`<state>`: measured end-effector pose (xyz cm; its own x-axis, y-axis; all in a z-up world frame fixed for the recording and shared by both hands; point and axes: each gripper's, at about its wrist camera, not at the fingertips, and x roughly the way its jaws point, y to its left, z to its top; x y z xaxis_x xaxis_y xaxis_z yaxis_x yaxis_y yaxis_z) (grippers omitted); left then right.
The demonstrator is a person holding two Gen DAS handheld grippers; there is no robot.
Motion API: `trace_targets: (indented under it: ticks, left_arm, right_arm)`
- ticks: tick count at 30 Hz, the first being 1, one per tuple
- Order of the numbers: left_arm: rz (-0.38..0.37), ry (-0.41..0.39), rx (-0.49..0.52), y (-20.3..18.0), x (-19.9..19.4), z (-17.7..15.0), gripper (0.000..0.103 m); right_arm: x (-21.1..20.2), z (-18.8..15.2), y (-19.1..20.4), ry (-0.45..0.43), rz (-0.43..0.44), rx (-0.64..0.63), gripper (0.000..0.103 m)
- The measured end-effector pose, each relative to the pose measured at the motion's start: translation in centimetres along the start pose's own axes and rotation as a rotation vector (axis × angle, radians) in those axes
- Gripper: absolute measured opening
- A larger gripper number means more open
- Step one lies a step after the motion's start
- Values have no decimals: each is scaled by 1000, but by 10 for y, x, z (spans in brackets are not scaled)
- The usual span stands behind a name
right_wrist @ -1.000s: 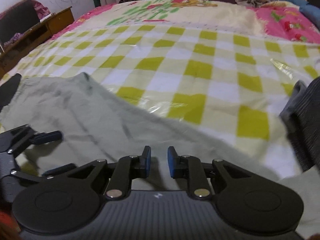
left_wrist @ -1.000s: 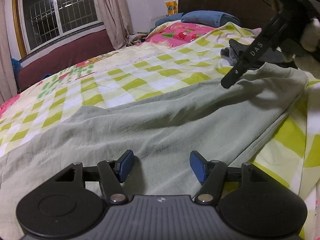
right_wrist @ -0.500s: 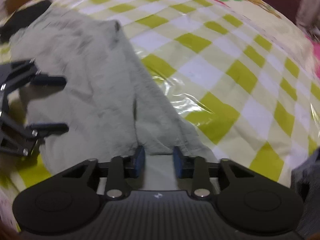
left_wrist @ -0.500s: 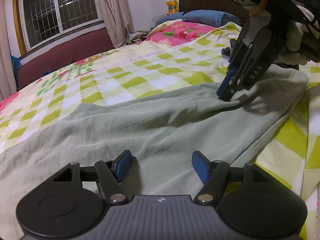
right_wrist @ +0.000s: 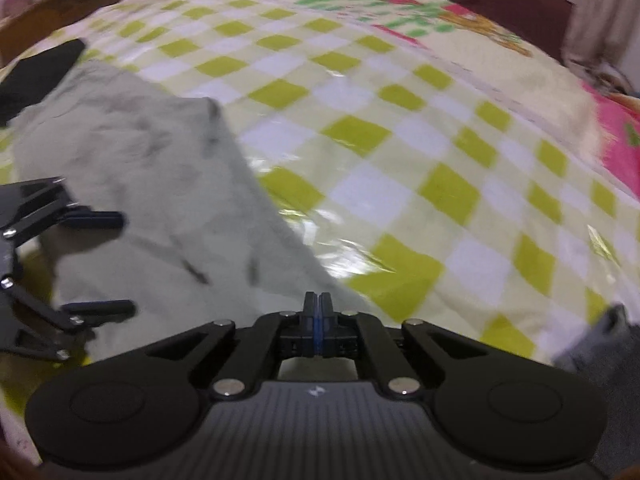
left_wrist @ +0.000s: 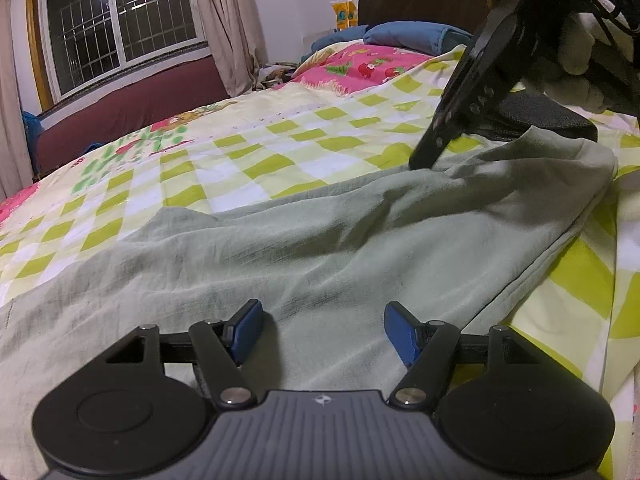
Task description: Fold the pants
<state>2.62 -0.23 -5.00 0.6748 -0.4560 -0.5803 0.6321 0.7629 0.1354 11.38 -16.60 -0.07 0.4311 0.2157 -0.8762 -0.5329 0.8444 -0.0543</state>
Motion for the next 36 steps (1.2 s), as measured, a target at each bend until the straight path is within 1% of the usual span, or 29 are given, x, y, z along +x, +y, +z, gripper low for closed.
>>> trace_targets:
  ticks: [4, 6, 8, 9, 10, 14, 16, 17, 18, 19, 22, 26, 28, 29, 30, 31, 32, 34, 36]
  left_arm:
    - [-3, 2, -3, 0, 0, 0, 81]
    - [-5, 2, -5, 0, 0, 0, 81]
    - [-7, 3, -7, 0, 1, 1, 81]
    - [-7, 3, -7, 0, 1, 1, 81]
    - [-7, 3, -7, 0, 1, 1, 81]
    - [-7, 4, -6, 1, 1, 1, 82]
    - [-6, 5, -5, 0, 1, 1, 82]
    - [-6, 6, -4, 0, 1, 1, 82]
    - [-7, 6, -3, 0, 1, 0, 82]
    - [-7, 6, -4, 1, 2, 0, 82]
    - [-12, 4, -10, 1, 2, 0, 82]
    - [-15, 3, -11, 2, 2, 0, 82]
    - [-15, 4, -8, 1, 3, 0, 82]
    - [-13, 5, -7, 1, 3, 0, 82]
    - [-12, 6, -7, 1, 4, 0, 82]
    - [-11, 6, -6, 1, 4, 0, 82]
    - [-10, 5, -5, 0, 4, 0, 82]
    - [-10, 5, -4, 0, 4, 0, 83]
    - [-11, 5, -5, 1, 4, 0, 83]
  right_arm:
    - [17, 1, 10, 66, 32, -72, 9]
    - [16, 1, 9, 66, 44, -87, 12]
    - [15, 3, 7, 64, 46, -92, 19]
    - [15, 4, 5, 63, 40, -99, 28]
    - [16, 5, 5, 67, 45, -108, 31]
    - [26, 9, 10, 96, 86, -149, 31]
    - [34, 11, 11, 112, 82, -155, 29]
    - [37, 12, 10, 118, 75, -136, 28]
    - [38, 12, 11, 116, 66, -110, 16]
    - [37, 12, 13, 110, 60, -97, 0]
    - [21, 12, 10, 54, 9, -38, 0]
    - [-5, 13, -25, -73, -72, 174, 0]
    - [-1, 12, -36, -109, -118, 250, 1]
    - [6, 13, -36, -106, -149, 245, 3]
    - [14, 14, -34, -96, -172, 233, 10]
    - [20, 14, -31, -80, -175, 227, 11]
    - [20, 13, -28, -85, -166, 237, 10]
    - [4, 5, -23, -148, -169, 280, 14]
    - [-20, -13, -15, -208, -215, 315, 18]
